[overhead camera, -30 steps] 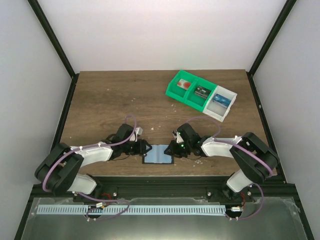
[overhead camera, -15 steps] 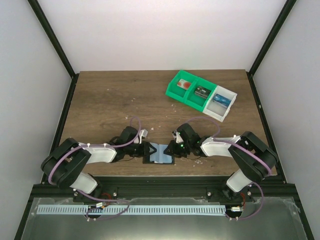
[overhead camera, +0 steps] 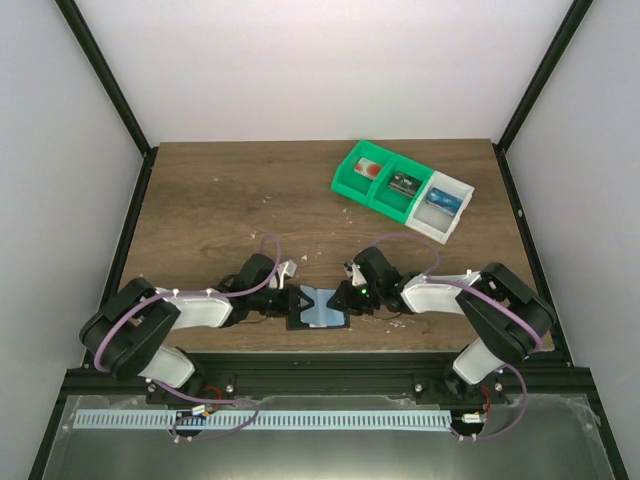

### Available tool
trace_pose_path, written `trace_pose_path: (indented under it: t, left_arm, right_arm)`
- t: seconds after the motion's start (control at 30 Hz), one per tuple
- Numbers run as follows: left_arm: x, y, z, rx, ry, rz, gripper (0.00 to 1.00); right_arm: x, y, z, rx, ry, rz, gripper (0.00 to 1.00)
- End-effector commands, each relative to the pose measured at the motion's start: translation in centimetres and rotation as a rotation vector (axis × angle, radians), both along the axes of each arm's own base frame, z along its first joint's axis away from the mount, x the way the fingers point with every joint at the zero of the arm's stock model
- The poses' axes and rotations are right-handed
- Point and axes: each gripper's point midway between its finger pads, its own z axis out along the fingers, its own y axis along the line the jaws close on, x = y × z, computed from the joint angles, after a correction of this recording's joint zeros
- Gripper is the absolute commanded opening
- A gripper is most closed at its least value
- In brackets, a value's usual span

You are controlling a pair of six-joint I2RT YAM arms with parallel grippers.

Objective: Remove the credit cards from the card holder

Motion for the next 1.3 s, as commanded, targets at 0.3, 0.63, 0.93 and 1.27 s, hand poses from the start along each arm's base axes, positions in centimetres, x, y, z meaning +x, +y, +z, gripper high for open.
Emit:
trace_pose_path:
  t: [0.3,0.63,0.93,1.27]
  left_arm:
    - [5.2,7.1,5.7,0.226,-0.281,0.242,0.55]
    - [6.1,9.1,15.5,0.218,-0.550,0.302,1.00]
    - [4.9,10.9,23.3,0.159,-0.788,0.345,1.00]
    - [2.1,10.7,27.0,-0.022,-0.905,0.316,1.00]
  right_arm:
    - [1.8,-3.3,1.8,-0.188,-0.129,-0.105,0.25]
    - [4.9,-5.7,12.6,-0.173,-0.407,-0.263,0.44]
    - [5.1,-9.8,22.5,-0.152,-0.647,-0.388,1.00]
    - [3.5,-11.3,25.1,-0.086,-0.692,-0.417,1.00]
